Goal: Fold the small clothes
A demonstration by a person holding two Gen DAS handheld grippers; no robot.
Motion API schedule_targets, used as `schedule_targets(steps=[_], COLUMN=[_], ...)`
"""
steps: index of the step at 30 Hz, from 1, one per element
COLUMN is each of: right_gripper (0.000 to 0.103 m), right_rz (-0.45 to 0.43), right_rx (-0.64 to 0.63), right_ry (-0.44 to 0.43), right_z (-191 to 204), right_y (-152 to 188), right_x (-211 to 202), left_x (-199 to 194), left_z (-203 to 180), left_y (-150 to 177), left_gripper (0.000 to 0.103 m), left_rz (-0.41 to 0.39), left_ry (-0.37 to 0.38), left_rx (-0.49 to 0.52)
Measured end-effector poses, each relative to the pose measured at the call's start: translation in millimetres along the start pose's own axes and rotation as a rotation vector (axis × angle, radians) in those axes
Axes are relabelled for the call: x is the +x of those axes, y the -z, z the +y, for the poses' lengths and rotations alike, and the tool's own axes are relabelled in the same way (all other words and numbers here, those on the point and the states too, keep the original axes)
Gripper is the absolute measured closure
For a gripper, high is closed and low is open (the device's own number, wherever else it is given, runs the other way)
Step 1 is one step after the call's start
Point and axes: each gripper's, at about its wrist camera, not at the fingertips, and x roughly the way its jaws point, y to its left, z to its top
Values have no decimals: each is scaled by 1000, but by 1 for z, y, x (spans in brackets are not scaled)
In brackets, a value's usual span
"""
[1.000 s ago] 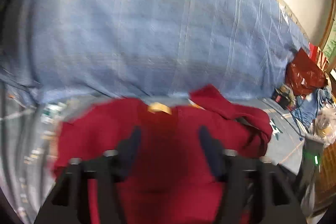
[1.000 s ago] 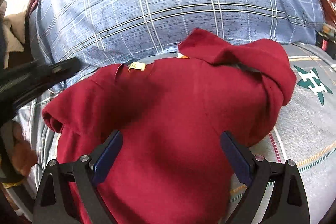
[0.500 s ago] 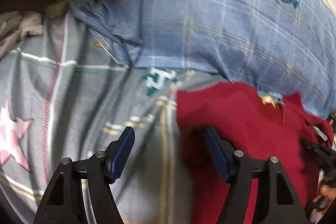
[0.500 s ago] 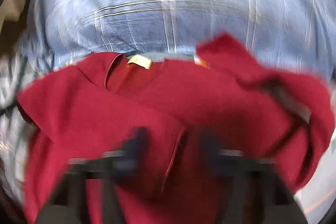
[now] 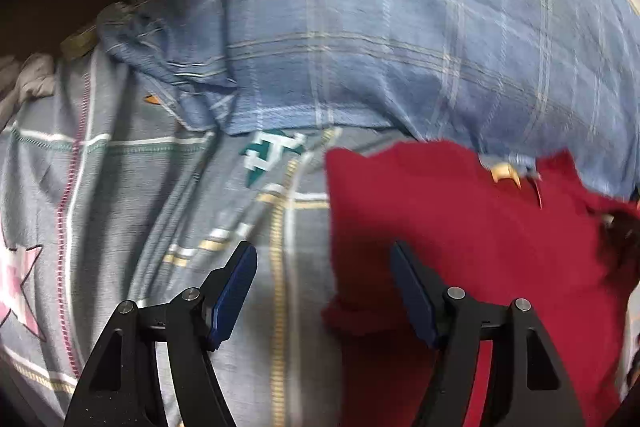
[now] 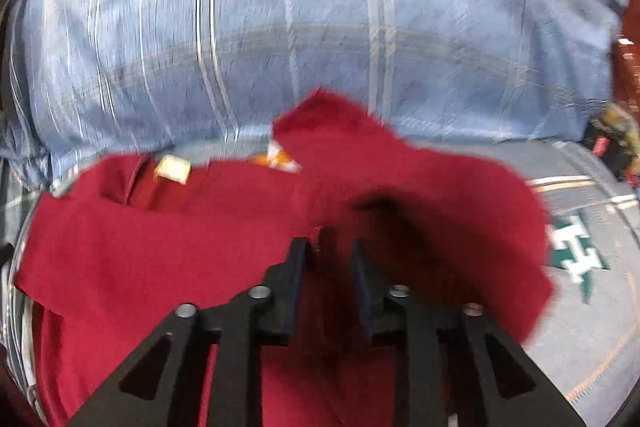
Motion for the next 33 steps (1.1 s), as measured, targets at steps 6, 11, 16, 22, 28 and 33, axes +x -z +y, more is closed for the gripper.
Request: schedule_targets(steps=[6, 11, 16, 22, 28, 33], right_gripper=[55, 59, 44, 43, 34, 34], right_rz=[-12, 32, -1, 84, -18, -46], right_rx=[-122, -148, -118, -54, -26, -25], right_ry=[-152, -97, -79, -114, -142, -155], right_z=[34, 38, 21, 1, -9, 2], right_y=[11, 14, 13, 16, 27, 46], right_x=[-12, 21, -5, 2, -48, -64], left_x=[36, 40, 30, 9, -11, -27], left_z=[-14, -12, -12, -13, -15, -15], left_y=[5, 0, -2, 0, 5, 11], left_gripper=[32, 32, 34, 34, 34, 34], left_rz=[82, 78, 46, -9, -39, -71], left_ry=[-90, -67, -28, 33, 57, 58], left_rx=[68, 27, 3, 4, 11, 17])
